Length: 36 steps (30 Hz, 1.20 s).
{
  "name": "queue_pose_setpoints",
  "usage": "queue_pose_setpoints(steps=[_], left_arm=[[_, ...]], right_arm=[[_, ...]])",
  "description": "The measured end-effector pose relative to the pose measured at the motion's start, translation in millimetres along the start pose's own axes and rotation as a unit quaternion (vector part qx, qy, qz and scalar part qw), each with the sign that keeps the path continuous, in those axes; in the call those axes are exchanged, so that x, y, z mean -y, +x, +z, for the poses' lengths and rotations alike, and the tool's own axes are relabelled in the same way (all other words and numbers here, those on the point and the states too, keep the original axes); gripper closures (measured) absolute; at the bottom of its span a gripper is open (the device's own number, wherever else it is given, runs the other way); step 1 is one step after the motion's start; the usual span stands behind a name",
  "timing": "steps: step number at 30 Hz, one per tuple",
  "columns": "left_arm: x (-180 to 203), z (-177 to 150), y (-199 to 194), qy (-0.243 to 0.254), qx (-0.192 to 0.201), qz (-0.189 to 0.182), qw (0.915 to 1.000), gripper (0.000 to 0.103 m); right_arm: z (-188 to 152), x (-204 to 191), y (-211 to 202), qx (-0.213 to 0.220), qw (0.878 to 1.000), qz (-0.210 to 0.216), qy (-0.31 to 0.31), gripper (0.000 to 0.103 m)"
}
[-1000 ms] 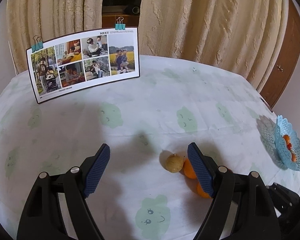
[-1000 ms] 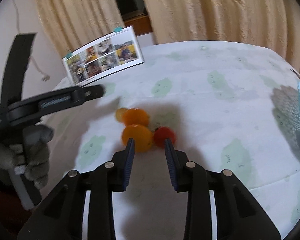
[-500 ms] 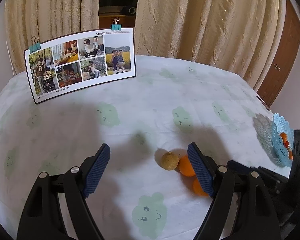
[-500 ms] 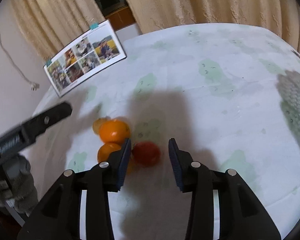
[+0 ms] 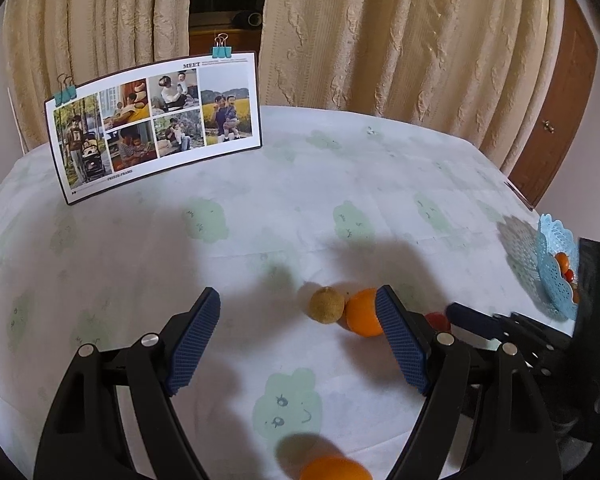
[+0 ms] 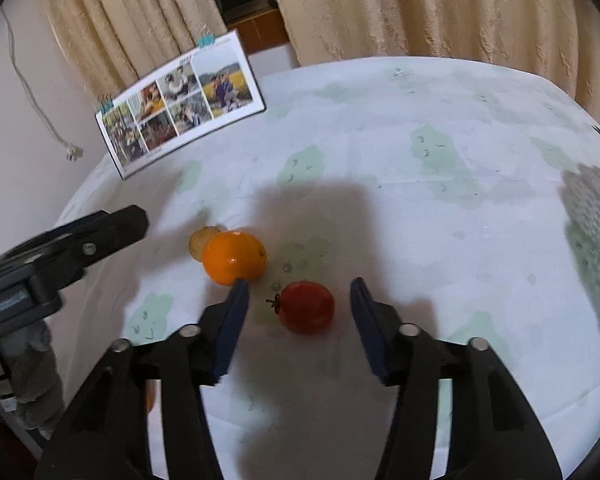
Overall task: Organize fruits
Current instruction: 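Grasp a red cherry tomato with the right tool while the left tool grasps an orange tomato, then release the cherry tomato into the basket with the right tool while the left tool drops the orange tomato there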
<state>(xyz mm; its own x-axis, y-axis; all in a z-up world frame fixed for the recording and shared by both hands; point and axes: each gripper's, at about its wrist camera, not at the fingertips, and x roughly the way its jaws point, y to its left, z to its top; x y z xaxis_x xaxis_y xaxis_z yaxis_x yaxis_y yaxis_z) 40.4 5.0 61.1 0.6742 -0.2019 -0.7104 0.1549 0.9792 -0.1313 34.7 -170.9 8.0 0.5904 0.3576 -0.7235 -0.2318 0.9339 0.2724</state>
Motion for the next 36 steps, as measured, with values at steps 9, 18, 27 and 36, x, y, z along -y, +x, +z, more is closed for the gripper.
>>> queue_pose_setpoints(steps=[9,18,27,36], left_arm=[[-21,-43,-45,0.009,-0.018,-0.027,0.9994,0.024],[-9,-74,-67,0.044,-0.037,-0.069,0.9960,0.023],[0,-94,-41,0.056,-0.077,-0.070,0.9930,0.024],[4,-98,-29,0.064,-0.094,-0.073,0.9908,0.057]], right_arm=[[-2,15,-13,0.022,0.999,-0.019,0.023,0.072],[-3,45,-61,0.083,0.993,-0.048,0.066,0.072],[-15,91,-115,0.138,0.979,-0.086,0.121,0.072],[-27,131,-155,0.186,0.961,-0.129,0.160,0.072]])
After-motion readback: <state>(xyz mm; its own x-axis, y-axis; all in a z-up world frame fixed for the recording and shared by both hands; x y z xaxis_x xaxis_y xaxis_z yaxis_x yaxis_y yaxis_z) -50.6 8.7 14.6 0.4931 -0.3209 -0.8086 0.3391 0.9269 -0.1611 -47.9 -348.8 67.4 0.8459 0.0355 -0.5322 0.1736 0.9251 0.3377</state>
